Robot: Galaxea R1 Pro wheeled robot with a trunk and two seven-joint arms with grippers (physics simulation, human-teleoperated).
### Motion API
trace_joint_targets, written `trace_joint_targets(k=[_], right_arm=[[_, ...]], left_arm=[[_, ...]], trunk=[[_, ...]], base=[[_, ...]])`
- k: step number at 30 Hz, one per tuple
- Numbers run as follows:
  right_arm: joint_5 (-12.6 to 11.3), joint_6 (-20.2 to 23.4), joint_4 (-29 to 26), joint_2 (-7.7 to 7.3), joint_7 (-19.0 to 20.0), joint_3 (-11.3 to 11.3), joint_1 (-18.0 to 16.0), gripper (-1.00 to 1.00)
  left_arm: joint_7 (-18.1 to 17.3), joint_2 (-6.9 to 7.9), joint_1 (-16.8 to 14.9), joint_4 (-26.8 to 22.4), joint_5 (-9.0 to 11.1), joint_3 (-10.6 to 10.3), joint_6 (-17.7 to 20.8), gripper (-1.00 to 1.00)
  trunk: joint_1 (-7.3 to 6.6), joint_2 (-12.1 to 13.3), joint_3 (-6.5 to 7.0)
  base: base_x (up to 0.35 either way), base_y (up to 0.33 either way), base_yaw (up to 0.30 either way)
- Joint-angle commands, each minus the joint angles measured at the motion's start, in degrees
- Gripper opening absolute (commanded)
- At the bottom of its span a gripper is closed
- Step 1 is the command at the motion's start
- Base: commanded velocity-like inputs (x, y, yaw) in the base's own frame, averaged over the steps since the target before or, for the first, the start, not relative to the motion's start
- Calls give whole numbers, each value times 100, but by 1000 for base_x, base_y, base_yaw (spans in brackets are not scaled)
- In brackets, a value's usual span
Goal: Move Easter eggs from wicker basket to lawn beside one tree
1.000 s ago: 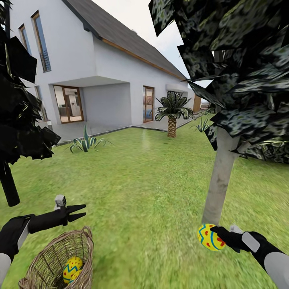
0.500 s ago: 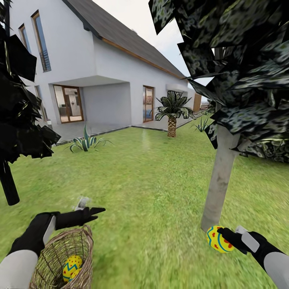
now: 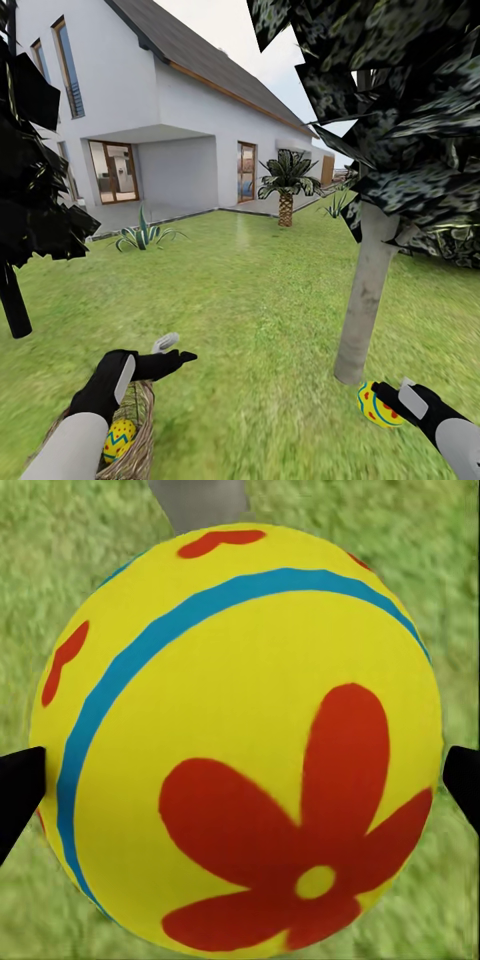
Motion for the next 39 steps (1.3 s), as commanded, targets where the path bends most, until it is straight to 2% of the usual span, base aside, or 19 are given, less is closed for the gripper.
trace_joint_targets(k=[1,5,9,12,31,39], right_arm=[[-45,11,-15,-1,-164,25,-1,-100],[-52,-148,-26,0,-383,12,-1,-100],[-53,-384,-13,1,-376,1,-1,-100],[-49,-402,-9,1,-361,0,-1,-100],[-51,-406,-11,10,-348,0,-1,-100],[-45,-411,-15,15,-347,0,-1,-100]], left_arm=[[79,-56,-5,-21,14,17,-45,100],[340,-209,-5,-42,9,13,-180,100],[706,-308,-5,-45,26,13,-186,100],[765,-419,-5,-45,6,12,-184,100],[773,-433,-5,-45,1,4,-185,100],[761,-426,-5,-45,1,1,-188,100]], trunk=[[22,-45,-25],[110,-205,-97],[198,-366,-169],[264,-486,-222],[681,-1248,-496],[857,-1569,-635]], base=[[0,0,0],[0,0,0],[0,0,0],[0,0,0],[0,0,-227],[0,0,-41]])
